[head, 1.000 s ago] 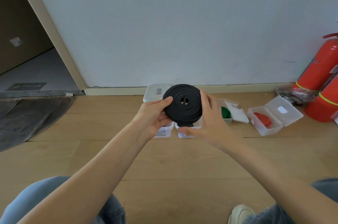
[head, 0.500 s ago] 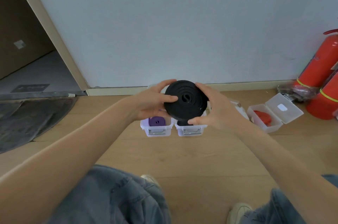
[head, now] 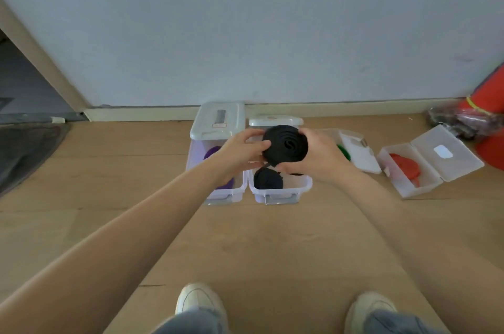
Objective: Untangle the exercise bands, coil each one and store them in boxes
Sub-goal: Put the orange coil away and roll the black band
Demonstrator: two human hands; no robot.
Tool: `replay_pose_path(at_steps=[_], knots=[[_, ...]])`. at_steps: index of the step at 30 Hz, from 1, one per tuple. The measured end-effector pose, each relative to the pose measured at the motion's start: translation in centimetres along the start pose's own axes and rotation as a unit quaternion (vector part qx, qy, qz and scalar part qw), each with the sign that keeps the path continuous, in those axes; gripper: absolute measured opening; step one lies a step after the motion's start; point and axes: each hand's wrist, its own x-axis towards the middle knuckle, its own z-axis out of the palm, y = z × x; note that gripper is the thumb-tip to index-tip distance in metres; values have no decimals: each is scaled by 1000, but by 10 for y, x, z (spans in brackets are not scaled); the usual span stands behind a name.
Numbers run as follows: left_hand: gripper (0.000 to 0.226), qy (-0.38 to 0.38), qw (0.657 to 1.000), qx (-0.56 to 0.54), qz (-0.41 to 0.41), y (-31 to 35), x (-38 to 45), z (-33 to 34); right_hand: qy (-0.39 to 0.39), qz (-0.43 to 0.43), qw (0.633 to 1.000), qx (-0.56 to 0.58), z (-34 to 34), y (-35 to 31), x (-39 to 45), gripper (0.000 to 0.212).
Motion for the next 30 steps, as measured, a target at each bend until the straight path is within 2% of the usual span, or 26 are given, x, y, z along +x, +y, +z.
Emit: replay_pose_path(at_steps=[2, 4, 8, 12, 16, 20, 26, 30], knots=[[39, 39, 979, 201, 23, -30, 31, -8, -43, 69, 996, -44, 11, 35, 18, 75], [39, 57, 929, 361, 59, -65, 56, -19, -81, 99, 989, -70, 28, 66, 34, 94], [56, 32, 887, 454, 82, -119, 94, -31, -134, 81, 983, -97, 79, 99, 72, 98], [69, -10, 857, 497, 137, -149, 118, -38, -145, 99, 973, -147, 131, 121, 117, 102], [73, -34, 859, 482, 168, -163, 127, -47, -126, 137, 971, -151, 169, 144, 146, 109], [73, -37, 851, 495, 174, -165, 127, -48, -160, 131, 953, -219, 191, 153, 144, 118], [74, -49, 851, 499, 158, -161, 125, -48, -208, 118, 953, -188, 187, 155, 154, 123], [72, -37, 864, 477, 158, -156, 124, -49, -166, 127, 972, -112, 164, 160, 162, 116]])
